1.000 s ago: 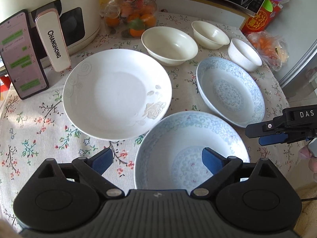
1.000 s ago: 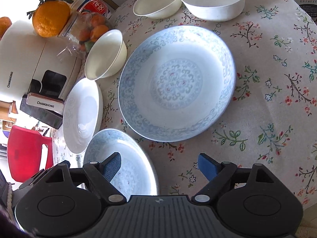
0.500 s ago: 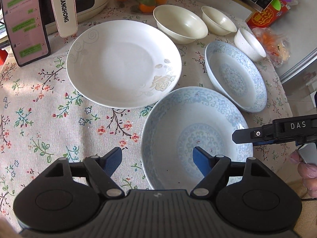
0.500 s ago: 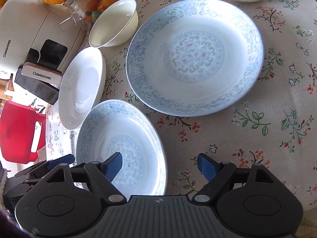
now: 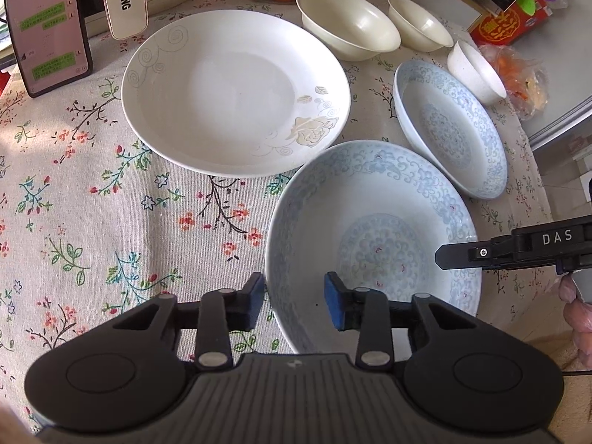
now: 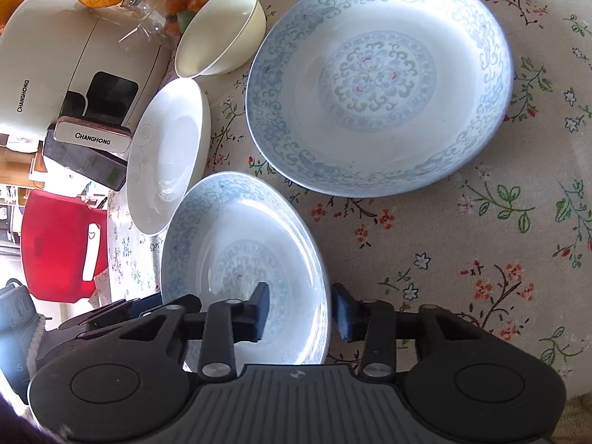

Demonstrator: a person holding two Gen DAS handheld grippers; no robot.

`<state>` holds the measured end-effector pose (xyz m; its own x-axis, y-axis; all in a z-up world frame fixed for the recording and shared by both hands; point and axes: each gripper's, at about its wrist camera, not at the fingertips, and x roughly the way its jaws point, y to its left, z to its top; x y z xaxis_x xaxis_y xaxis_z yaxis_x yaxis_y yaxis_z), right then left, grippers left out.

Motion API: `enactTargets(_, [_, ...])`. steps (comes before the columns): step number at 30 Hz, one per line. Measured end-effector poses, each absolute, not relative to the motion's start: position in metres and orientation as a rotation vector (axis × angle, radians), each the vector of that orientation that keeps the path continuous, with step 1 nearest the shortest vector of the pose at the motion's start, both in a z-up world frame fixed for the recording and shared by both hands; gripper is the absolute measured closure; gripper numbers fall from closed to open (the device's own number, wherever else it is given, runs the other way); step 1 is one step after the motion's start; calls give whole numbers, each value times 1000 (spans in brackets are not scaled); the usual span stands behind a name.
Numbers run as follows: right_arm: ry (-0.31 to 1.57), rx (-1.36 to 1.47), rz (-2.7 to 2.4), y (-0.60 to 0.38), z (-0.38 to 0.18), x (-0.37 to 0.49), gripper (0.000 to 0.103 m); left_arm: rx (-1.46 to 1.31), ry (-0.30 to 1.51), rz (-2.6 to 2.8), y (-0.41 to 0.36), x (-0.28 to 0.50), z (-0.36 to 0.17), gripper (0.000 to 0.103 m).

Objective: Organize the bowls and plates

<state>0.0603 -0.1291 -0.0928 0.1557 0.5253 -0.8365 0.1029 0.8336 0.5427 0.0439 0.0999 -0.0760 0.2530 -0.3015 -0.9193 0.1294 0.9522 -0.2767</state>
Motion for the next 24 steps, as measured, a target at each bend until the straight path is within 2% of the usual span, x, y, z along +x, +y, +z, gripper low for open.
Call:
enactTargets(4, [1390, 513, 318, -129, -91, 58, 82, -170, 1278, -269, 106, 42, -78, 91])
enactTargets(7, [1385, 496, 316, -130, -91, 57, 90, -206, 1282, -275, 113, 40, -78, 92])
enactTargets(24, [1265, 565, 362, -151, -59, 58, 91, -297, 1147, -341, 119, 37, -41, 92])
